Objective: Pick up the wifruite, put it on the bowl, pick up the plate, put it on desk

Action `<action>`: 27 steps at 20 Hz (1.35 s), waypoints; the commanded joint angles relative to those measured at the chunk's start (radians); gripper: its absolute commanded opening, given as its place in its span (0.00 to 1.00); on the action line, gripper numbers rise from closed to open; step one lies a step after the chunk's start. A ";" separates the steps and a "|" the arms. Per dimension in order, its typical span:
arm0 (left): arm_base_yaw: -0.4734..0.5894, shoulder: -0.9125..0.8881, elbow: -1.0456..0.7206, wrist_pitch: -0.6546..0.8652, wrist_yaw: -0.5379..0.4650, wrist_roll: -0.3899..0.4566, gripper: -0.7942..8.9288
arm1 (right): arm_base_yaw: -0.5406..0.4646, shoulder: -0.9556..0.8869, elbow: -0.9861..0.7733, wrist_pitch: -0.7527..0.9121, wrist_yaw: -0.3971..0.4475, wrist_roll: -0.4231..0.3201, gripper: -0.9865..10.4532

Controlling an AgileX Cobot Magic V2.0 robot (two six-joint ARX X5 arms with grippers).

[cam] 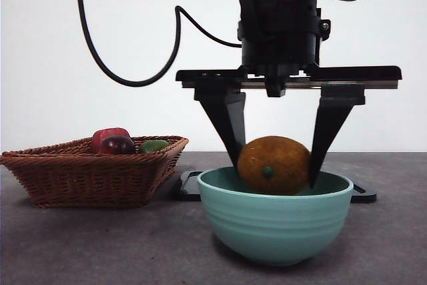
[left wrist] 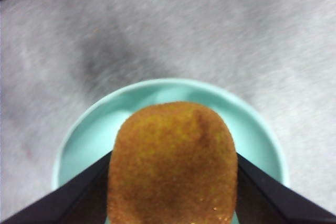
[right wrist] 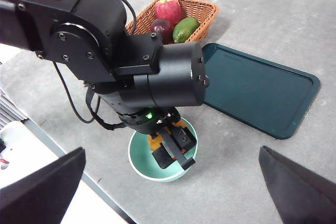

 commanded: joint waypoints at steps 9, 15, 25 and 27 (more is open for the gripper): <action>-0.014 0.032 0.022 0.077 0.002 0.240 0.37 | 0.006 0.005 0.019 0.002 -0.005 -0.006 0.60; -0.021 0.033 0.022 0.029 0.008 0.221 0.37 | 0.006 0.005 0.019 0.003 -0.005 -0.007 0.60; -0.023 0.058 0.022 -0.012 0.108 0.245 0.37 | 0.006 0.005 0.019 0.003 -0.005 -0.007 0.60; -0.025 0.073 0.022 -0.010 0.106 0.246 0.42 | 0.006 0.005 0.019 0.002 -0.005 -0.007 0.60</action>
